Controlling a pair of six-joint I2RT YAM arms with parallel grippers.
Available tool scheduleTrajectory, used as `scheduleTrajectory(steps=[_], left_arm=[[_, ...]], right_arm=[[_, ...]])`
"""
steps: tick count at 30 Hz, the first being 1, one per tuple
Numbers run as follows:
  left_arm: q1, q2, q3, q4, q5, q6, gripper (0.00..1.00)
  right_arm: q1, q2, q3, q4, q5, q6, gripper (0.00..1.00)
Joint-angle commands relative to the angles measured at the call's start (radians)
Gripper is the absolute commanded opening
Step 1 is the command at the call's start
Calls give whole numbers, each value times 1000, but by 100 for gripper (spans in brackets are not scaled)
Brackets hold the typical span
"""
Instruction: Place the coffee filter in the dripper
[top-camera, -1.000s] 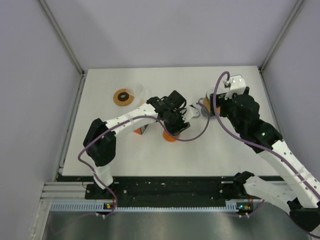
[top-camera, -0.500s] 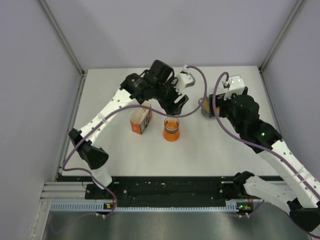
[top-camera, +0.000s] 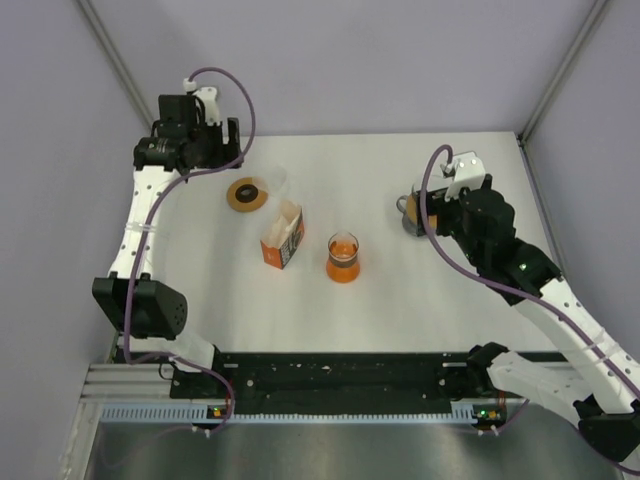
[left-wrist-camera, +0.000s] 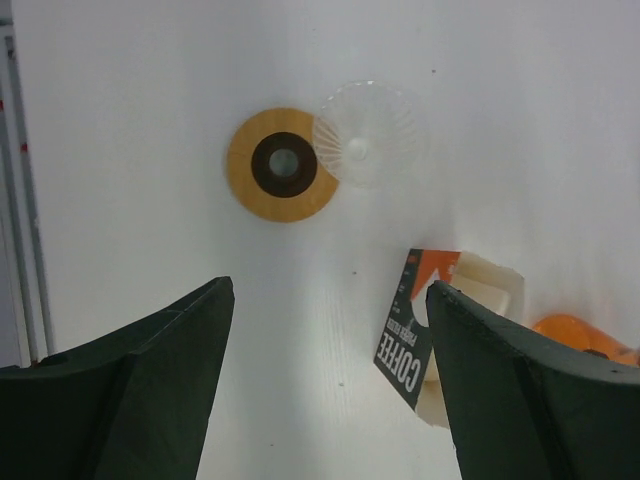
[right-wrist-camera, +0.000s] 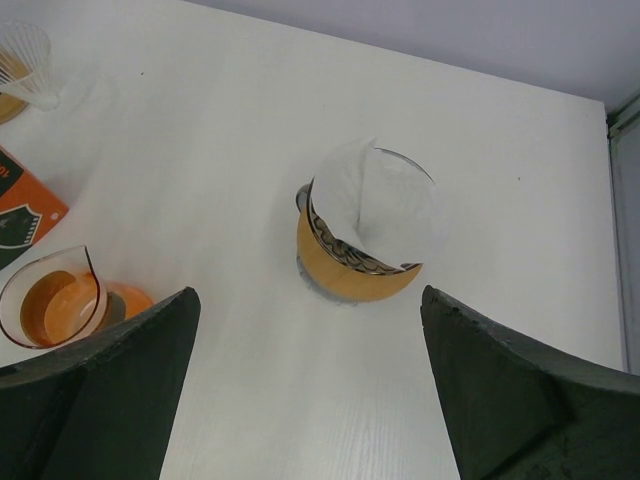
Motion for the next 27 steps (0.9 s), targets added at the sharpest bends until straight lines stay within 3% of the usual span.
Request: scheduleTrajectory(steps=[1,5,10,19,27], left_arm=[[66,28,-42,137,-99,-68,85],[140,124,-23,147,-115,-101,86],[143,232,-23,179,-221,-111,85],[143,410,75,182,-209,-111,63],[141,576,173,154,-86,-147,56]], right_arm=[[-7,16,2,36,-5,-17,92],[-7,24,0,35,-2,-20,92],[-7,33,-1,37,-1,-20,92],[-6,38,-7,38,-4,-20,92],[-7,33,-6,35,-2,-20,92]])
